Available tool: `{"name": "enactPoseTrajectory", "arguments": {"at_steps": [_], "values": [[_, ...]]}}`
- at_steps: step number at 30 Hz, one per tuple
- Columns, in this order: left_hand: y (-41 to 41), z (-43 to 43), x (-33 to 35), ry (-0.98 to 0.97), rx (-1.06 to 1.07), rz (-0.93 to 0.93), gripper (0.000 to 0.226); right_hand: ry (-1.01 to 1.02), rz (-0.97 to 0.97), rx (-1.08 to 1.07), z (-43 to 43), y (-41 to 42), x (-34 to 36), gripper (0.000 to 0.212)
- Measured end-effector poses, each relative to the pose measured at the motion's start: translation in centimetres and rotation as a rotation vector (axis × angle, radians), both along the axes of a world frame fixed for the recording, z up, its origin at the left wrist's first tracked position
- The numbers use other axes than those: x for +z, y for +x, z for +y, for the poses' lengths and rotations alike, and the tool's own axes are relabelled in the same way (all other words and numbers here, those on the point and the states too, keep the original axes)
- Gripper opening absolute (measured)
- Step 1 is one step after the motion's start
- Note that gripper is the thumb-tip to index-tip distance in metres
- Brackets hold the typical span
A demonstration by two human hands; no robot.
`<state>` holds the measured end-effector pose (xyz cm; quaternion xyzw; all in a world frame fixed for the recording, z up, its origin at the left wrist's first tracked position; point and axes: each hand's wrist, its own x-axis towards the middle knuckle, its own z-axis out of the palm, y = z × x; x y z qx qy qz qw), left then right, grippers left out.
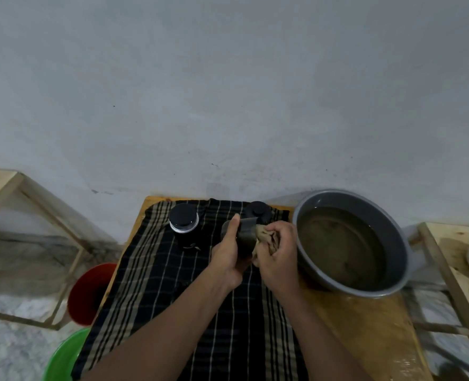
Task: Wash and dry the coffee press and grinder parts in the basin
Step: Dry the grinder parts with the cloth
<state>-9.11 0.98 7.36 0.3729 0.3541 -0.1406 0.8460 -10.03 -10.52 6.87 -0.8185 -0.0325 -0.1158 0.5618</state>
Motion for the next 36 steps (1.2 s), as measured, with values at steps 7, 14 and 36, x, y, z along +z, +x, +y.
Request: {"name": "enactPoseTrajectory", "arguments": {"at_steps": [7, 14, 36], "values": [[-0.3, 0.8, 0.2, 0.120, -0.170, -0.025, 0.058, -0.628, 0.062, 0.131, -1.5, 0.0, -0.7, 0.037], [0.6, 1.2, 1.5, 0.412, -0.234, -0.066, 0.054, -0.693, 0.365, 0.493, -1.3, 1.4, -0.5, 0.048], [0.9, 2.8, -1.6, 0.996, -0.227, -0.376, 0.069, 0.685, 0.944, 0.195, -2.4, -0.3, -1.8, 0.035]]}}
